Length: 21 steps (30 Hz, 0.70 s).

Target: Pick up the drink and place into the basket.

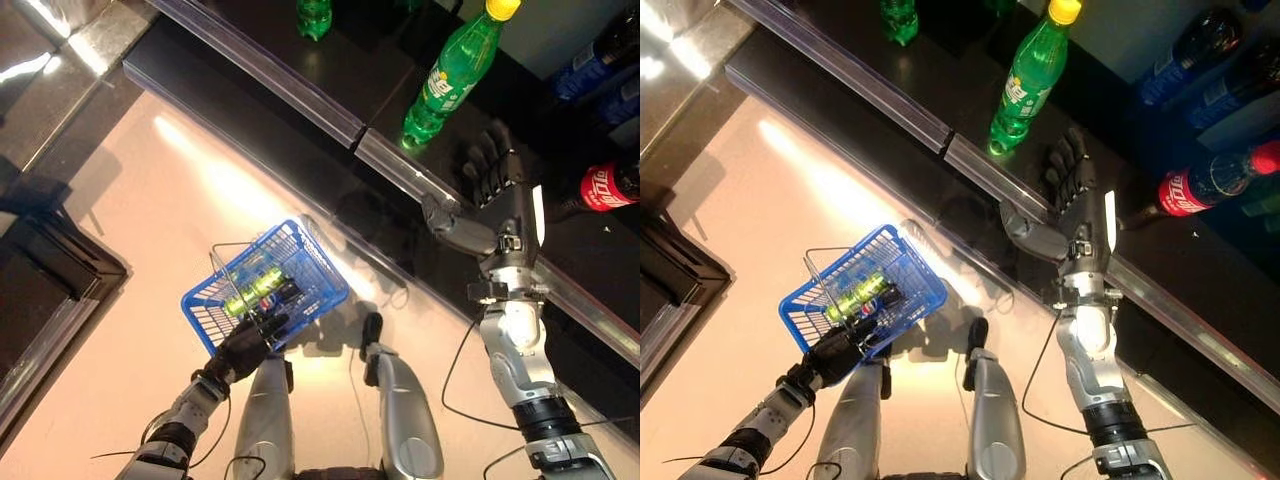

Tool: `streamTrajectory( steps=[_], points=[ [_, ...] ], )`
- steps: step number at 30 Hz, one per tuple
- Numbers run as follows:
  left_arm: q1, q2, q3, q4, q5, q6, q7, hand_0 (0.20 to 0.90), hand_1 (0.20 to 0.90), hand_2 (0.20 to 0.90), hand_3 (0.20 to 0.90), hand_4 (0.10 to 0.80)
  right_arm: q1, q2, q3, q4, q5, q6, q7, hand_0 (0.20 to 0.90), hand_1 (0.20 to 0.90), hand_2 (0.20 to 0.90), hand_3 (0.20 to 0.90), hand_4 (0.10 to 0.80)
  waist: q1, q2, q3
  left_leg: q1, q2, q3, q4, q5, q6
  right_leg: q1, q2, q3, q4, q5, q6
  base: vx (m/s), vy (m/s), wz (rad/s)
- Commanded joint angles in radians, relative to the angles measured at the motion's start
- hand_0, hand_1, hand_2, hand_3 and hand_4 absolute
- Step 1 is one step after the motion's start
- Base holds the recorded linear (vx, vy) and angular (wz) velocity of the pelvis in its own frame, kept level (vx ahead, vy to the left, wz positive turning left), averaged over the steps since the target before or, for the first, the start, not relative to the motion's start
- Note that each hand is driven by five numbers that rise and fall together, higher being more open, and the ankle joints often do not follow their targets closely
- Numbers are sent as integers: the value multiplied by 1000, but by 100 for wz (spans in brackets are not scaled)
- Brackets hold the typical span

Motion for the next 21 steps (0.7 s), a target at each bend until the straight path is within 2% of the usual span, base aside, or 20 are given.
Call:
streamTrajectory(
  steps=[1,21],
  points=[
    [126,-67,-36,-122,8,31,-127,300,300,300,200,100,-67,-64,-106,-156,1,-78,-29,900,900,900,900,800,12,33,-18,-7,21,36,-14,61,60,77,-43,17,38,-44,21,0,0,0],
    [102,-49,-61,-113,39,63,-111,300,300,300,200,100,-289,-133,-101,-2,83,-10,-108,900,900,900,900,800,58,34,-30,13,18,23,-35,67,57,116,-38,-13,-6,-32,21,6,-11,2]
  ],
)
